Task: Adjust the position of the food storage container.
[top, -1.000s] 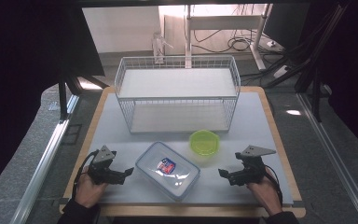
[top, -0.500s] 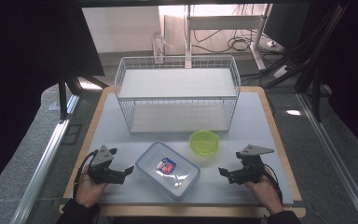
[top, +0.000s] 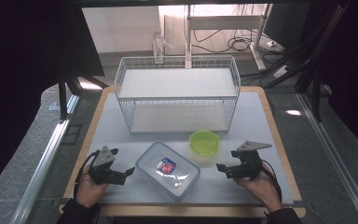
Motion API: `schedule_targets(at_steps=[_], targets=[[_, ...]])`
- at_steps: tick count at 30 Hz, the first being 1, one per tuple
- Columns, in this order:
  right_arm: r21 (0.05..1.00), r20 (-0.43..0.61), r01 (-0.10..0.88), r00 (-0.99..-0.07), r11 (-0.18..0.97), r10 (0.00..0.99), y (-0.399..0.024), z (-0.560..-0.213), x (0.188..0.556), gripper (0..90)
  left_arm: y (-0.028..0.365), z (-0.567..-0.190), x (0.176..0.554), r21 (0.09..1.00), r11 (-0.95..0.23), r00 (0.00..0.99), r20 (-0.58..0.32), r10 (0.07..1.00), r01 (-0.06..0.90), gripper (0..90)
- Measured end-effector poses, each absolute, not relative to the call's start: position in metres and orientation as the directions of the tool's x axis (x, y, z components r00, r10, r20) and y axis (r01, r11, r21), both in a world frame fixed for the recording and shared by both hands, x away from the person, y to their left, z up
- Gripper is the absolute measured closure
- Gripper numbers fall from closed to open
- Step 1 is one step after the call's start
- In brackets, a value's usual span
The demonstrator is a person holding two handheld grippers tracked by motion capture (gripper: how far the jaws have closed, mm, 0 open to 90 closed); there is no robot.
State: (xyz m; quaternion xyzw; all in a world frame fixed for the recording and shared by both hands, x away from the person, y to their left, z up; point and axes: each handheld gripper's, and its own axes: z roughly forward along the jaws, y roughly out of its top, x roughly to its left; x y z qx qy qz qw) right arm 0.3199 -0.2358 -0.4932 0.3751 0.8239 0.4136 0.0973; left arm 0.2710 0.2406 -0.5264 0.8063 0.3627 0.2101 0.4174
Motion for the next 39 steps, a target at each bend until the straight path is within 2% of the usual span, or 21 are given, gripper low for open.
schedule_targets(at_steps=[6, 11, 15, 21, 26, 34, 36, 37, 38, 39], targets=[[0.759, 0.122, 0.516, -0.712, 0.398, 0.691, -0.229, -0.482, 0.324, 30.9, 0.240, -0.526, 0.270, 0.831, -0.401, 0.654, 0.060, 0.754, 0.386, 2.9], [0.758, 0.101, 0.509, -0.711, 0.409, 0.696, -0.222, -0.469, 0.332, 36.8, 0.237, -0.526, 0.269, 0.827, -0.416, 0.660, 0.075, 0.747, 0.377, 2.8], [0.752, 0.104, 0.510, -0.718, 0.418, 0.688, -0.218, -0.464, 0.338, 37.0, 0.238, -0.526, 0.269, 0.826, -0.423, 0.661, 0.084, 0.746, 0.373, 2.8], [0.754, 0.029, 0.456, -0.742, 0.472, 0.670, -0.200, -0.452, 0.347, 41.2, 0.237, -0.526, 0.269, 0.822, -0.435, 0.663, 0.096, 0.743, 0.368, 2.8], [0.761, 0.077, 0.464, -0.759, 0.454, 0.647, -0.188, -0.447, 0.357, 42.2, 0.238, -0.526, 0.269, 0.824, -0.436, 0.660, 0.103, 0.744, 0.363, 2.8], [0.755, 0.085, 0.450, -0.788, 0.476, 0.610, -0.161, -0.450, 0.371, 43.6, 0.237, -0.526, 0.268, 0.822, -0.441, 0.659, 0.112, 0.744, 0.359, 2.8], [0.751, 0.087, 0.448, -0.794, 0.484, 0.601, -0.157, -0.451, 0.373, 46.8, 0.237, -0.526, 0.268, 0.822, -0.441, 0.659, 0.112, 0.744, 0.359, 2.8], [0.747, 0.093, 0.443, -0.807, 0.495, 0.583, -0.150, -0.452, 0.375, 52.7, 0.238, -0.526, 0.268, 0.823, -0.441, 0.658, 0.112, 0.745, 0.359, 2.8], [0.747, 0.093, 0.443, -0.807, 0.495, 0.583, -0.150, -0.452, 0.375, 52.7, 0.238, -0.526, 0.268, 0.823, -0.441, 0.658, 0.112, 0.745, 0.359, 2.8], [0.743, 0.090, 0.436, -0.816, 0.508, 0.571, -0.142, -0.453, 0.378, 60.7, 0.238, -0.526, 0.268, 0.823, -0.441, 0.658, 0.113, 0.745, 0.358, 2.8]])
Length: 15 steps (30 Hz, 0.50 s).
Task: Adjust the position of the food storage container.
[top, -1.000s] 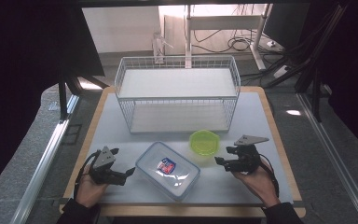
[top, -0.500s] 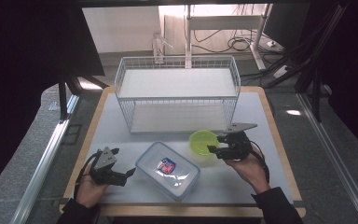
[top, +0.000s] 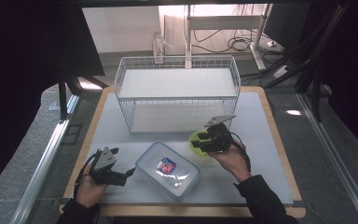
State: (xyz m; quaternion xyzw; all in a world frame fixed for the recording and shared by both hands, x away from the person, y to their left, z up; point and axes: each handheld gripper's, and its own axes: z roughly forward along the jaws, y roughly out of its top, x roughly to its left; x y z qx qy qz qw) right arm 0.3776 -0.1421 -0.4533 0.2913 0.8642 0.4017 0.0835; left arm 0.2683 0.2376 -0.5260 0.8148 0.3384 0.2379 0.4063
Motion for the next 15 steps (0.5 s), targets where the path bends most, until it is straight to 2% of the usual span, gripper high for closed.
schedule_targets(at_steps=[8, 15], targets=[[0.705, 0.046, 0.415, -0.836, 0.575, 0.547, -0.114, -0.465, 0.388, 88.8, 0.238, -0.526, 0.268, 0.822, -0.440, 0.656, 0.111, 0.746, 0.361, 2.9], [0.678, 0.029, 0.413, -0.841, 0.608, 0.540, -0.098, -0.476, 0.393, 90.0, 0.238, -0.527, 0.268, 0.820, -0.443, 0.657, 0.112, 0.746, 0.363, 2.9]])
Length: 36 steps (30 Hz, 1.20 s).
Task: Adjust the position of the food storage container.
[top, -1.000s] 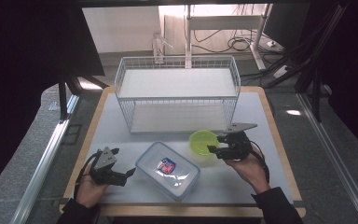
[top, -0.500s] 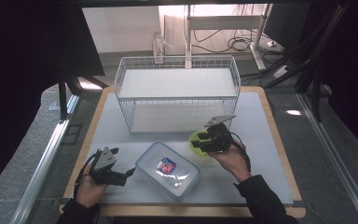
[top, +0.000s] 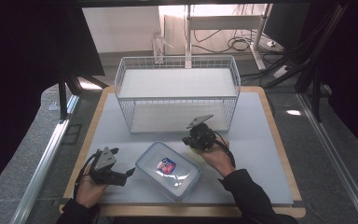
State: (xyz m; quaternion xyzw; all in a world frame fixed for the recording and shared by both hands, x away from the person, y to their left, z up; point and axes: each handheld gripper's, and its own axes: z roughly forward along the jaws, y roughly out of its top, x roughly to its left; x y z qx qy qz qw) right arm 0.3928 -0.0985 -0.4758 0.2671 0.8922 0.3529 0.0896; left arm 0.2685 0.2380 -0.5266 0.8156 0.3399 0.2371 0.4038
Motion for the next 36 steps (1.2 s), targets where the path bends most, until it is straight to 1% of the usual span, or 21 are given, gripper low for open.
schedule_targets(at_steps=[7, 14, 23, 35, 36], targets=[[0.662, 0.018, 0.416, -0.840, 0.623, 0.542, -0.103, -0.475, 0.392, 90.0, 0.239, -0.526, 0.268, 0.825, -0.434, 0.655, 0.106, 0.748, 0.362, 2.9], [0.653, 0.020, 0.446, -0.818, 0.612, 0.575, -0.125, -0.476, 0.388, 90.0, 0.238, -0.526, 0.268, 0.824, -0.436, 0.657, 0.106, 0.747, 0.362, 2.9], [0.663, 0.037, 0.504, -0.761, 0.554, 0.648, -0.170, -0.477, 0.382, 90.0, 0.238, -0.526, 0.268, 0.824, -0.435, 0.660, 0.102, 0.744, 0.363, 2.9], [0.666, 0.038, 0.551, -0.699, 0.503, 0.715, -0.214, -0.475, 0.380, 89.8, 0.237, -0.527, 0.269, 0.820, -0.437, 0.661, 0.098, 0.744, 0.370, 3.0], [0.668, 0.037, 0.556, -0.688, 0.495, 0.724, -0.222, -0.475, 0.379, 89.7, 0.237, -0.527, 0.269, 0.820, -0.436, 0.662, 0.096, 0.743, 0.370, 3.0]])
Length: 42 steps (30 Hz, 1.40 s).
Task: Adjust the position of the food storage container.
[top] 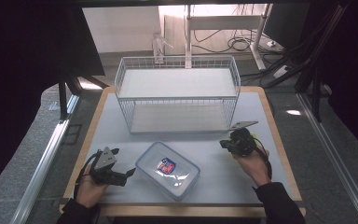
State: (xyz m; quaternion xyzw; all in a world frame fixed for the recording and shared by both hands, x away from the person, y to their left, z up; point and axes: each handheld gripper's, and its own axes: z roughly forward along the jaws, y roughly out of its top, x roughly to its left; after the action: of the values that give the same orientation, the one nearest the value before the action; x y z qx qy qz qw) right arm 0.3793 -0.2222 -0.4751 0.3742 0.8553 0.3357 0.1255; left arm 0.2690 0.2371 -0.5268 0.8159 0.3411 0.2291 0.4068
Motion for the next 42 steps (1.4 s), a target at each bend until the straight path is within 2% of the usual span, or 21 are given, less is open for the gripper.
schedule_targets(at_steps=[7, 12, 18, 24, 29, 35, 36, 37, 42], targets=[[0.676, 0.049, 0.582, -0.648, 0.452, 0.760, -0.239, -0.475, 0.378, 89.1, 0.237, -0.527, 0.269, 0.819, -0.437, 0.662, 0.095, 0.743, 0.372, 2.9], [0.708, 0.040, 0.550, -0.657, 0.443, 0.753, -0.236, -0.469, 0.363, 87.7, 0.238, -0.527, 0.271, 0.806, -0.396, 0.638, 0.030, 0.769, 0.440, 4.3], [0.715, 0.013, 0.512, -0.689, 0.475, 0.724, -0.229, -0.470, 0.343, 89.1, 0.239, -0.524, 0.270, 0.808, -0.382, 0.645, 0.004, 0.764, 0.449, 6.3], [0.737, 0.026, 0.457, -0.756, 0.498, 0.654, -0.222, -0.471, 0.315, 89.6, 0.244, -0.524, 0.273, 0.814, -0.346, 0.630, -0.032, 0.776, 0.467, 19.4], [0.765, 0.116, 0.455, -0.793, 0.455, 0.598, -0.217, -0.477, 0.295, 89.9, 0.242, -0.524, 0.281, 0.817, -0.340, 0.645, -0.051, 0.762, 0.466, 27.0], [0.751, 0.089, 0.422, -0.827, 0.507, 0.556, -0.196, -0.486, 0.273, 90.0, 0.240, -0.525, 0.290, 0.802, -0.345, 0.647, -0.067, 0.760, 0.488, 41.8], [0.751, 0.089, 0.422, -0.827, 0.507, 0.556, -0.196, -0.486, 0.273, 90.0, 0.239, -0.526, 0.292, 0.796, -0.354, 0.651, -0.066, 0.756, 0.492, 41.8], [0.753, 0.092, 0.419, -0.830, 0.507, 0.550, -0.190, -0.488, 0.268, 90.0, 0.239, -0.526, 0.293, 0.792, -0.356, 0.655, -0.071, 0.753, 0.496, 49.7], [0.714, 0.130, 0.453, -0.835, 0.534, 0.535, -0.176, -0.495, 0.256, 90.0, 0.231, -0.529, 0.299, 0.765, -0.376, 0.681, -0.109, 0.724, 0.522, 67.2]])
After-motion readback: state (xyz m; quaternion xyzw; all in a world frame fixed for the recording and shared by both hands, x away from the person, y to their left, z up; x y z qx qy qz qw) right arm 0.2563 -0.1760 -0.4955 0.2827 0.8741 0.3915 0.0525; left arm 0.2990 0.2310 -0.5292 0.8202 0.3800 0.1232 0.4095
